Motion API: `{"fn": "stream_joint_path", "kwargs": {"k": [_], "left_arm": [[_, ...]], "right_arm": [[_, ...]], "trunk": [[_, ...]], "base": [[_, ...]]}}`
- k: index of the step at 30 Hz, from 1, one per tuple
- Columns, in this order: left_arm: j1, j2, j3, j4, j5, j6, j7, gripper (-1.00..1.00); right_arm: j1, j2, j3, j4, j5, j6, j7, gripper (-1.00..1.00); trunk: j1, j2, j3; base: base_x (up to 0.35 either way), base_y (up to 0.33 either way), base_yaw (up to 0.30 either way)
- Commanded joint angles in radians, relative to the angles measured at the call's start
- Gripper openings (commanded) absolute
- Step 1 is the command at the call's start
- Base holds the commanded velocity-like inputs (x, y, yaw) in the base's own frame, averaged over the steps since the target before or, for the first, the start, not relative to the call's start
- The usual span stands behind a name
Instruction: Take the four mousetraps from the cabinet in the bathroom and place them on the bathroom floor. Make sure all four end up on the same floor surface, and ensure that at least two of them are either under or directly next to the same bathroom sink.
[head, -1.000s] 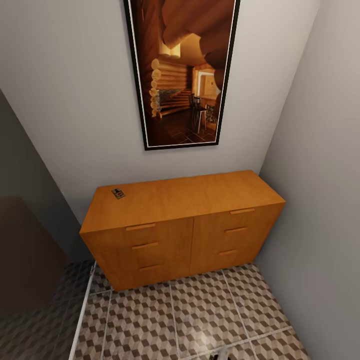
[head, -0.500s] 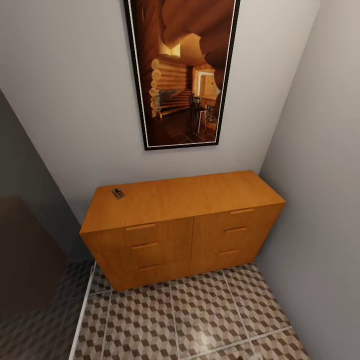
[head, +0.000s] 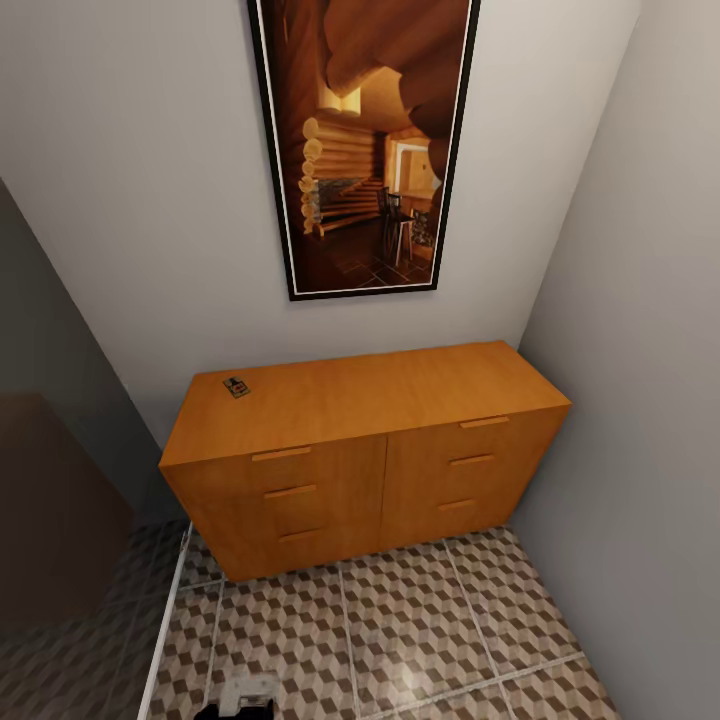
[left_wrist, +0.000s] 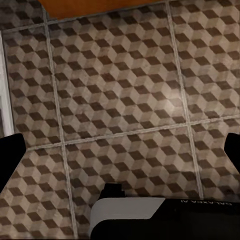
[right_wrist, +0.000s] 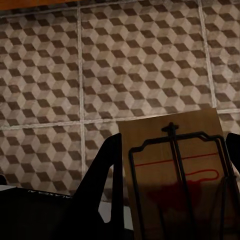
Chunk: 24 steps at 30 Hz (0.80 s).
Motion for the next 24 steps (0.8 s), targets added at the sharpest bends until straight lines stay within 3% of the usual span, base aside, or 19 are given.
{"fn": "stream_joint_path", "kwargs": {"k": [1, 24], "left_arm": [[-0.001, 0.000, -0.005, 0.016, 0.008, 0.002, 0.013, 1.00], [-0.001, 0.003, -0.010, 0.032, 0.005, -0.004, 0.014, 1.00]], "right_arm": [[-0.001, 0.001, 0.003, 0.000, -0.013, -0.003, 0.009, -1.00], [0.000, -0.005, 0.003, -0.001, -0.014, -0.012, 0.007, -1.00]], "trunk": [[0.001, -0.002, -0.002], [0.001, -0.002, -0.002]], "base": [[0.000, 0.000, 0.000], [0.000, 0.000, 0.000]]}}
